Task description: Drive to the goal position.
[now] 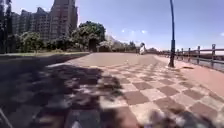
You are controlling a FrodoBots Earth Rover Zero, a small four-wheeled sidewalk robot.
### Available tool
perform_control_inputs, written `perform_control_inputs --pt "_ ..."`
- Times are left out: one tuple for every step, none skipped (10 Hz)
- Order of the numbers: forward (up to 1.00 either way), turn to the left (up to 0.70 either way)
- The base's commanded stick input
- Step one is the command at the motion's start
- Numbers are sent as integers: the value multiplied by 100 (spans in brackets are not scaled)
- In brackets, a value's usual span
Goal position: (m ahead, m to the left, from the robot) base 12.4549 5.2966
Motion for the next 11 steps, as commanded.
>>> perform_control_inputs --pt "100 0" --pt "100 0" --pt "100 0" --pt "100 0" --pt "100 0" --pt "100 0" --pt "100 0" --pt "100 0" --pt "100 0" --pt "100 0" --pt "100 0"
